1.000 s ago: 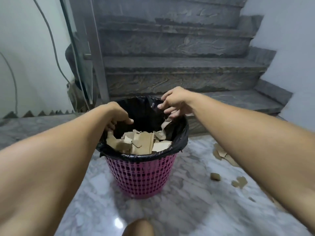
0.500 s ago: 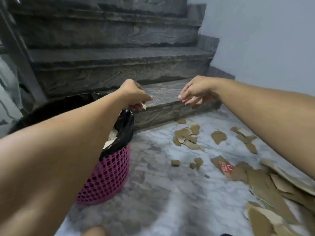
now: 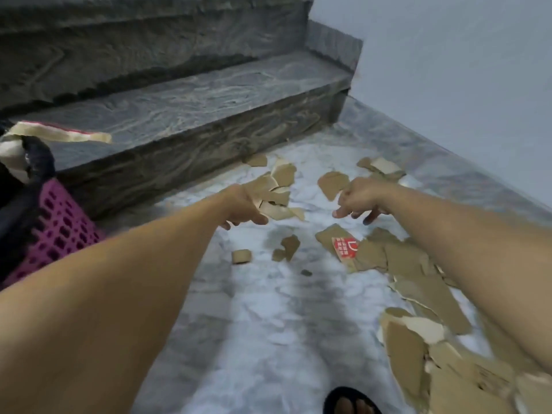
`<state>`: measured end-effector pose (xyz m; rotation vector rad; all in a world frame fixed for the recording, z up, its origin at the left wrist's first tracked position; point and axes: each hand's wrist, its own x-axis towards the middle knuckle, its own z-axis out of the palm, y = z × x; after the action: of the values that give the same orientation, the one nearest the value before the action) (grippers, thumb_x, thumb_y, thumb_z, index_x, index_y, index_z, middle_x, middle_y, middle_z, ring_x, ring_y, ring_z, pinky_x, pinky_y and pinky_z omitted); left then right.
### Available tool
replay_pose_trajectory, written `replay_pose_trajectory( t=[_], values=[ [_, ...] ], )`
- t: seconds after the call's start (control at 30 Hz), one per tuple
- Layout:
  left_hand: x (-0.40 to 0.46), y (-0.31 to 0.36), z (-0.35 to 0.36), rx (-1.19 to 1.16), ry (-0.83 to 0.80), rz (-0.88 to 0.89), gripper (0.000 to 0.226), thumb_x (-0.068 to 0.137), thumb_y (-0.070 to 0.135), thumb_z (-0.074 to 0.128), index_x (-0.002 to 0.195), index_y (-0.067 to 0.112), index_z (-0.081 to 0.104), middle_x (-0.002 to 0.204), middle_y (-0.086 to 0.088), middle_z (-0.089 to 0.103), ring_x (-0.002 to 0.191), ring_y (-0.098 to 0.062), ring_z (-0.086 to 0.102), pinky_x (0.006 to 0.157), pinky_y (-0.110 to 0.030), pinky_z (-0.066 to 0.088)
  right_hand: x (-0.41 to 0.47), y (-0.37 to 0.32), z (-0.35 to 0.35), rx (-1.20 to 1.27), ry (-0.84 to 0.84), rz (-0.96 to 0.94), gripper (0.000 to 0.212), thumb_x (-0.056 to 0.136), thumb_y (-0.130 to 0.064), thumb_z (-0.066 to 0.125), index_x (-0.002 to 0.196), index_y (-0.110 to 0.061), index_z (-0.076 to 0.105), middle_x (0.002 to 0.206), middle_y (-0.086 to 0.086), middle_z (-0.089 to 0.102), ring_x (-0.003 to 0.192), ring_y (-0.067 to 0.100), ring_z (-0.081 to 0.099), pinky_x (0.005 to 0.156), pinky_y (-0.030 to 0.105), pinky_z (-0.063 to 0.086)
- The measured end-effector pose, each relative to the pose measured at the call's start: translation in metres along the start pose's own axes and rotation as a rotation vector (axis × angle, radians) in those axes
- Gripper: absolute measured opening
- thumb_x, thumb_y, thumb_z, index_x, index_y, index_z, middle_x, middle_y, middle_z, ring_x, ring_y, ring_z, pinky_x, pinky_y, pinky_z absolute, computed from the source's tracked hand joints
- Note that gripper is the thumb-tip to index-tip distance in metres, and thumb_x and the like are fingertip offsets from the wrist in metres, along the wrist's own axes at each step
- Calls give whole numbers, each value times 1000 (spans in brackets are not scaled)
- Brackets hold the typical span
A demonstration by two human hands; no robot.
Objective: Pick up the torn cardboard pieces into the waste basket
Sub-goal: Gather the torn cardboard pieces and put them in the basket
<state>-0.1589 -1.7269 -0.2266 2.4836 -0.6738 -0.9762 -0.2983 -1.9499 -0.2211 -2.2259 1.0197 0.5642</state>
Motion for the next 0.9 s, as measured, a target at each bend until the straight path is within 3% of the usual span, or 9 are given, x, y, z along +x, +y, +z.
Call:
replay_pose_trajectory(
  t=[0.07, 0.17, 0.33, 0.47, 0.57, 0.67, 0.73, 0.8, 0.9],
  values=[
    [22, -8, 30, 117, -10, -30, 62, 76, 37, 79, 123, 4, 56, 116, -11, 57, 98, -26, 57, 74, -31, 47, 14, 32, 11, -245, 32, 50, 60, 80, -27, 80, 129, -2, 55, 127, 11, 55, 101, 28, 58, 74, 35, 54],
    [55, -21, 73, 198, 15, -85, 104, 67, 51, 80, 147, 9, 30, 143, -12, 43, 128, -30, 44, 100, -34, 42, 36, 98, 22, -330, 29, 182, 101, 66, -38, 88, 146, -5, 34, 148, 12, 42, 129, 32, 49, 100, 39, 48],
    [82, -11, 116, 239, 187, -69, 92, 65, 73, 67, 131, 14, 44, 144, -14, 33, 129, -34, 33, 102, -45, 39, 51, 195, 20, 14, 105, 434, 151, 40, -90, 68, 156, -11, 13, 164, 10, 12, 148, 35, 20, 116, 48, 30],
    [93, 21, 145, 231, 278, -4, 103, 63, 71, 70, 143, 17, 35, 148, -12, 25, 137, -33, 23, 108, -46, 32, 60, 226, 16, -50, 153, 482, 178, 7, -106, 35, 156, -11, 16, 161, 17, 16, 145, 42, 20, 116, 51, 26],
    [99, 41, 167, 209, 234, 61, 113, 54, 74, 74, 144, 20, 31, 152, -12, 18, 140, -33, 19, 110, -49, 29, 64, 230, 13, -99, 32, 453, 173, 13, -97, 61, 157, -17, 9, 164, 13, 3, 149, 39, 9, 117, 52, 25],
    [100, 55, 185, 269, 181, 121, 118, 47, 75, 76, 144, 25, 31, 155, -11, 12, 142, -33, 14, 111, -49, 24, 67, 219, 20, -103, 52, 389, 151, 27, -70, 88, 151, -13, 23, 157, 17, 23, 141, 37, 31, 108, 50, 40],
    [101, 60, 195, 316, 166, 177, 110, 49, 69, 79, 142, 31, 34, 156, -11, 12, 141, -34, 15, 110, -48, 23, 66, 208, 28, -147, 120, 257, 123, 40, -57, 92, 140, -11, 35, 141, 14, 45, 124, 33, 48, 92, 39, 47],
    [103, 61, 201, 350, 185, 209, 102, 55, 63, 80, 141, 34, 35, 155, -11, 15, 139, -33, 18, 110, -47, 24, 66, 199, 35, -52, 140, 143, 101, 51, -44, 93, 129, -12, 39, 127, 12, 50, 109, 29, 51, 73, 33, 43],
    [108, 61, 200, 382, 229, 197, 94, 64, 58, 77, 144, 33, 33, 153, -10, 19, 138, -33, 19, 111, -47, 22, 66, 194, 35, -12, 97, 65, 97, 53, -44, 93, 127, -16, 37, 120, 9, 52, 102, 26, 50, 69, 33, 41]
  ],
)
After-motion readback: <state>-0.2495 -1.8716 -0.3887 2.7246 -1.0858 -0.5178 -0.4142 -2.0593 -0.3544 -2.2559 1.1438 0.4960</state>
